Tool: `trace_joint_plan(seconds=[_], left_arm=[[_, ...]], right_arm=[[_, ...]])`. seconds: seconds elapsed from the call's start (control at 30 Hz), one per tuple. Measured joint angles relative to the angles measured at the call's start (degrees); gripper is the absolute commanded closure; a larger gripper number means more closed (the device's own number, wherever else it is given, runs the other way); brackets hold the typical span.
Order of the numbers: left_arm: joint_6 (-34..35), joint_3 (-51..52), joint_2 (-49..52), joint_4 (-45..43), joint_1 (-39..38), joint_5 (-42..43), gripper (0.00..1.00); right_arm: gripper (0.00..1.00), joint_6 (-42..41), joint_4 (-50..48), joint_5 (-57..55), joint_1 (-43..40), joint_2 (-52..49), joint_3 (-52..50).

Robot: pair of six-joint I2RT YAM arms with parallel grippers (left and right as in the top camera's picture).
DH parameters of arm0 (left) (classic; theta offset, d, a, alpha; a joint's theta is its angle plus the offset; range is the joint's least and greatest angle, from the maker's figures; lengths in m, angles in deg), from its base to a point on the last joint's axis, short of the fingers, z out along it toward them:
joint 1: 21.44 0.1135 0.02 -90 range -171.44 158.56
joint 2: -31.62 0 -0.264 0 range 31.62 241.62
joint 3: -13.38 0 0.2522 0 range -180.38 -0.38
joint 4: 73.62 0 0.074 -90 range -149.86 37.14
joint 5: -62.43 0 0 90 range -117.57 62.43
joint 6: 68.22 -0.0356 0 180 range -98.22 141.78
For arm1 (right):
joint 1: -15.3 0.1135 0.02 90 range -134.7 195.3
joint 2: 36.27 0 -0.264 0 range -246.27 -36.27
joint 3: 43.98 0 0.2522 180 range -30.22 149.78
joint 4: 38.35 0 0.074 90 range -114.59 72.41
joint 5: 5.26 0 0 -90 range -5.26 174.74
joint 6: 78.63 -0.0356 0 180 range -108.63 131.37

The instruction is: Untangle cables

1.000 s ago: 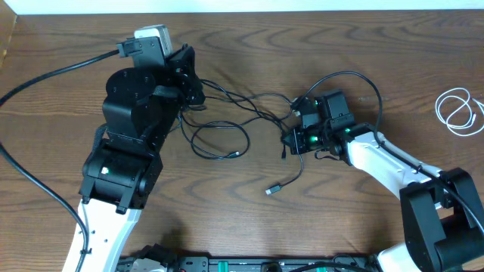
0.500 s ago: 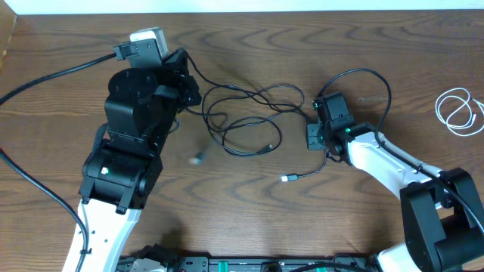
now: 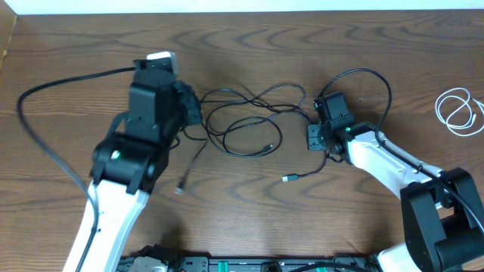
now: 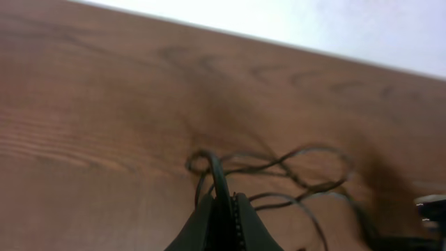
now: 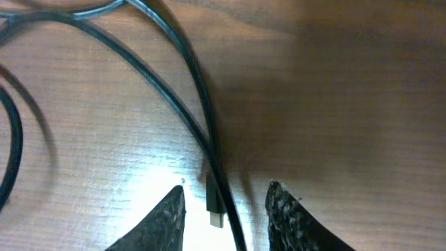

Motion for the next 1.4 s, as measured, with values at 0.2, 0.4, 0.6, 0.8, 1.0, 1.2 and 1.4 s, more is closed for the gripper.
trace_joint_plan(seconds=[0.2, 0.4, 0.6, 0.8, 1.0, 1.2, 1.4], left_arm=[[0.0, 0.3, 9.5, 0.6, 0.0, 0.1, 0.92], [-0.3, 0.3, 20.1, 0.6, 0.0, 0.1, 0.92], [-3.8, 0.4, 29.4, -3.2, 0.0, 4.5, 0.92], [-10.1, 0.6, 33.2, -6.7, -0.1, 15.1, 0.92], [-11.9, 0.6, 33.3, -7.8, -0.1, 18.2, 0.89], [-12.5, 0.6, 33.3, -8.0, -0.1, 18.8, 0.61], [-13.2, 0.6, 33.3, -8.0, -0.1, 19.0, 0.18]], right_arm=[[0.67, 0.0, 7.4, 6.9, -1.7, 0.0, 5.6], [0.68, -2.6, 2.9, 17.6, -2.1, 0.0, 10.5], [0.65, -5.5, -7.5, 23.0, -1.9, 0.0, 11.0], [0.62, -6.1, -10.4, 21.9, -0.3, 0.0, 11.0], [0.48, -6.6, -10.4, 15.3, -0.4, -0.1, 11.0], [0.27, -6.7, -10.1, 7.6, -0.6, -0.4, 11.0], [0.25, -6.5, -7.5, 2.8, -2.6, -0.5, 11.0]])
